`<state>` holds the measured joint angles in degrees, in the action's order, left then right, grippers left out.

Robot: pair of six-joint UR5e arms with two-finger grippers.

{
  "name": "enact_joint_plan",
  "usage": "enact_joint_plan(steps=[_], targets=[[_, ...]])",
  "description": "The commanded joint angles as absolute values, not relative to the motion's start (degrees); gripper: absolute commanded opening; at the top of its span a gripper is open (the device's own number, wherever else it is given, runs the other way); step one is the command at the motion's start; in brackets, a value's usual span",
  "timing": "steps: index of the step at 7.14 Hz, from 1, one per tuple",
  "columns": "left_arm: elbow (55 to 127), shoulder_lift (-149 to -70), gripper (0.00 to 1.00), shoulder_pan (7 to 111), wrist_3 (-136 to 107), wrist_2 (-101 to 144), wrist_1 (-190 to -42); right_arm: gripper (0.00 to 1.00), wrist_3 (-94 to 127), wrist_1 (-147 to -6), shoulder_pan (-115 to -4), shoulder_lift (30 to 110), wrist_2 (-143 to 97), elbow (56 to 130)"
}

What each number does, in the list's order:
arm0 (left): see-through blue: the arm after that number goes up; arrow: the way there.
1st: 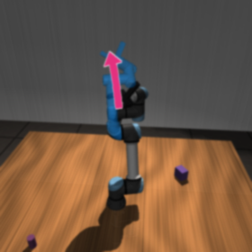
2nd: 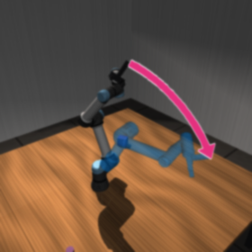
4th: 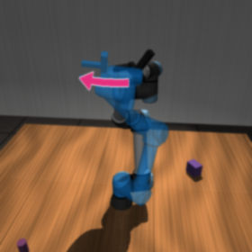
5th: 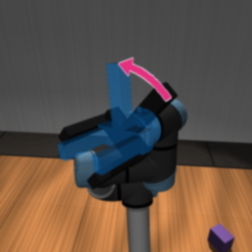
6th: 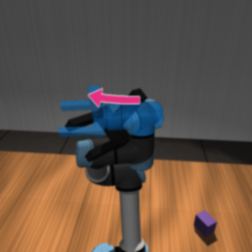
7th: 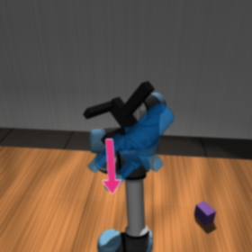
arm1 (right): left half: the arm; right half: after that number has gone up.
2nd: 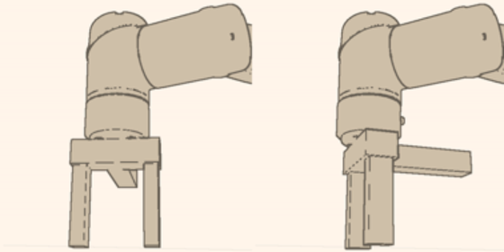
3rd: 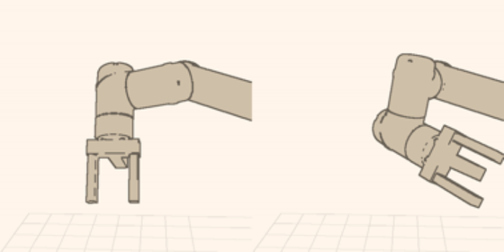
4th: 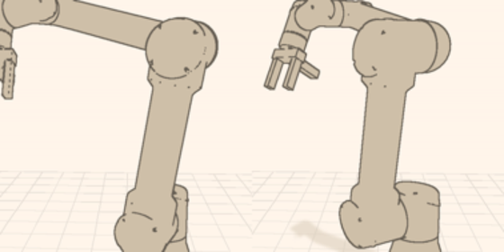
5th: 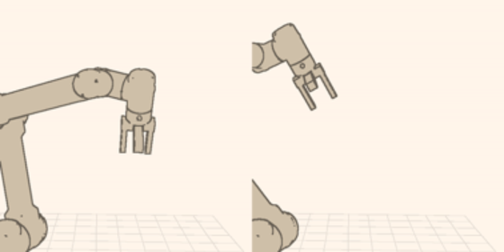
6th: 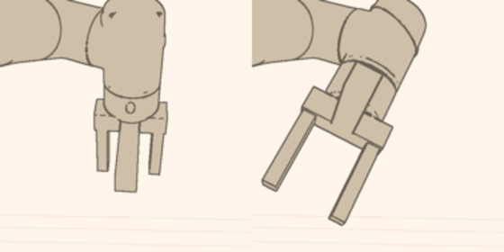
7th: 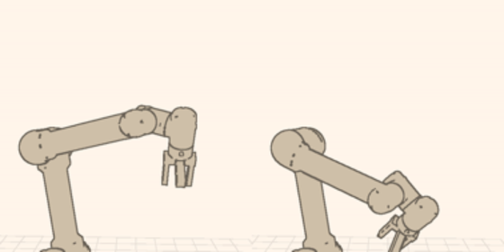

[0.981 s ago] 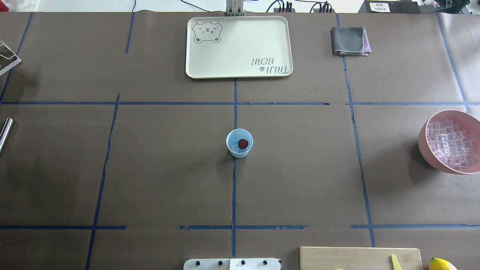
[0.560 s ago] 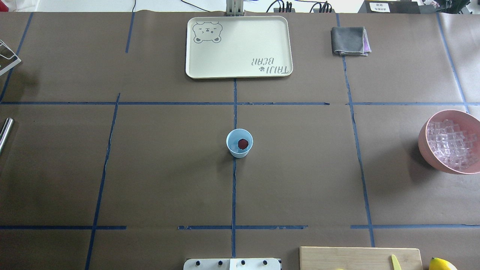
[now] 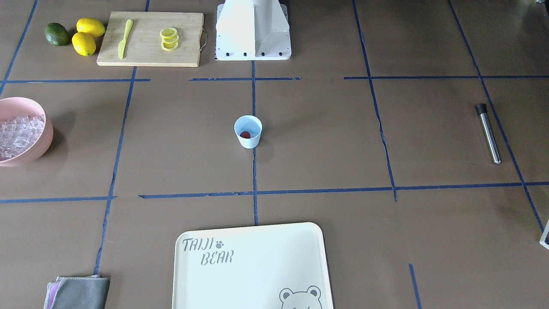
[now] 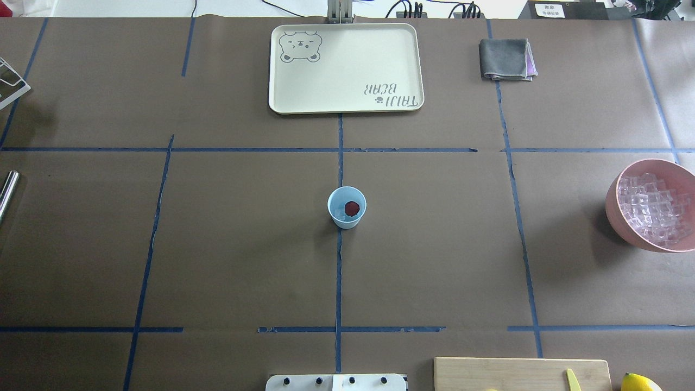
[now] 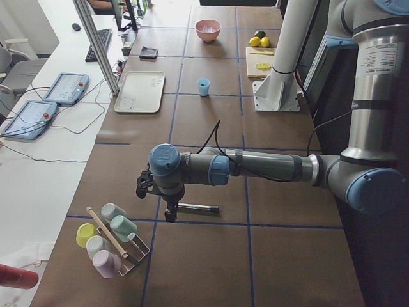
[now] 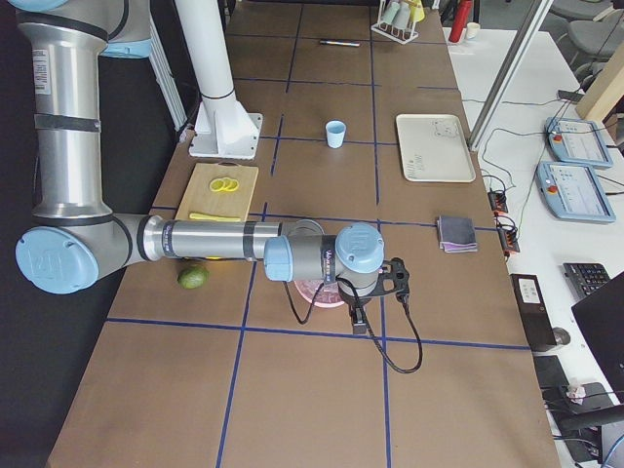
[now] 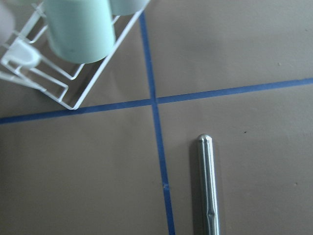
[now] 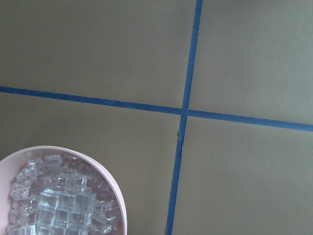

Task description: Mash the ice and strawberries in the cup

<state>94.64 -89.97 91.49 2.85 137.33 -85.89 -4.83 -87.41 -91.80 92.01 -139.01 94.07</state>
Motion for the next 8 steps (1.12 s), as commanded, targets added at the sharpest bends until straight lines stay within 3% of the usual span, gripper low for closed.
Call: enact_joint_plan(steps=[1,8], targets=[[94.31,-89.83,1.00,92.11,2.55,137.29,-84.37,1.00,-4.83,-87.45,-91.85,92.11,-139.13,93.87],[93.60,-90.00,1.00,92.11,2.20,137.11,-84.90,1.00,-4.83,-87.89,-91.93,92.99,-139.83,93.78]])
